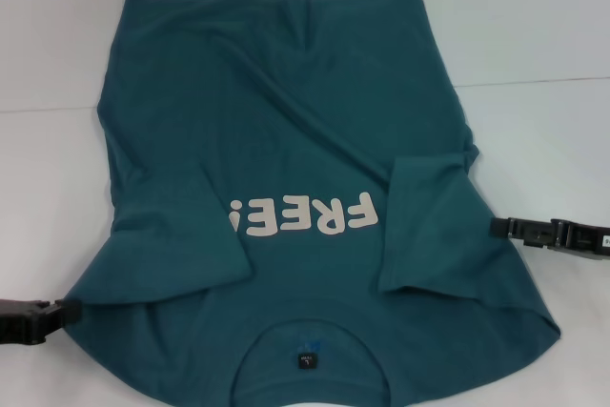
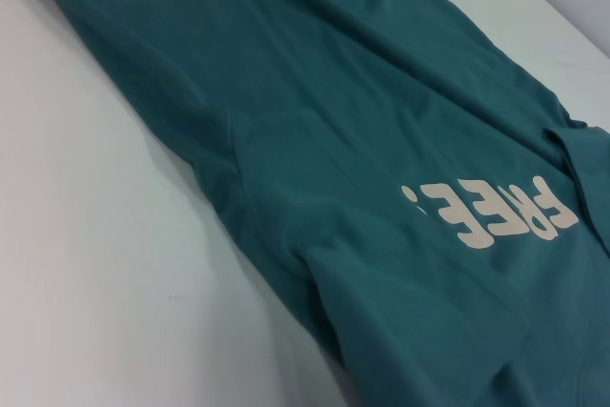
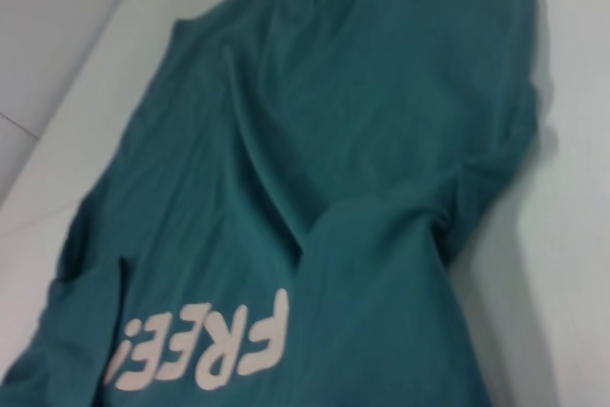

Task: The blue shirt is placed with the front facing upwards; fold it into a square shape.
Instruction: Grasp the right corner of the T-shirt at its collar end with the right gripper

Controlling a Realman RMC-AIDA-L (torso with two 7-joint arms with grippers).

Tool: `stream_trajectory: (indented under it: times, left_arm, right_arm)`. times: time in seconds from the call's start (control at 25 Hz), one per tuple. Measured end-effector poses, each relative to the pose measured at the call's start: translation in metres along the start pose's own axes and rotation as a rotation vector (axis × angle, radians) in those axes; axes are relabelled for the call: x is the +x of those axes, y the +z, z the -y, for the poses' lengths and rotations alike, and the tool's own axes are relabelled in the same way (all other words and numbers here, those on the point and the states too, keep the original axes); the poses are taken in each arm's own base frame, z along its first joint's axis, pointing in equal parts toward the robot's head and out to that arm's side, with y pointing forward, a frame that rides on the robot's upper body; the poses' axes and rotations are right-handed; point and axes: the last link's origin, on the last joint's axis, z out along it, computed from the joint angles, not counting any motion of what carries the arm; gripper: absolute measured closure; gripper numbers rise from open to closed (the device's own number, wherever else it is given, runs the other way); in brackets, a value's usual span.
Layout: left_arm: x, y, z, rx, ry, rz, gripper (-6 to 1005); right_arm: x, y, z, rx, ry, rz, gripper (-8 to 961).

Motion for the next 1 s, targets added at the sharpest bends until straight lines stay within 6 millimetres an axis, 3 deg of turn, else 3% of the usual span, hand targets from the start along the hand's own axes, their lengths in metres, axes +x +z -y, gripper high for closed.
stream_trajectory:
  times: [0.64,1.0]
  left_arm:
    - [0.003,0.002,-0.001,-0.005,0.005,-0.002,989]
    - [0.006,0.004,-0.003,-0.011,0.010,-0.004,990]
  right_arm:
    - [0.010,0.010,-0.009,-0.032,-0.033,-0.051,41]
    - [0.024,-0.004,-0.010,-0.098,-0.008,-0.091,39]
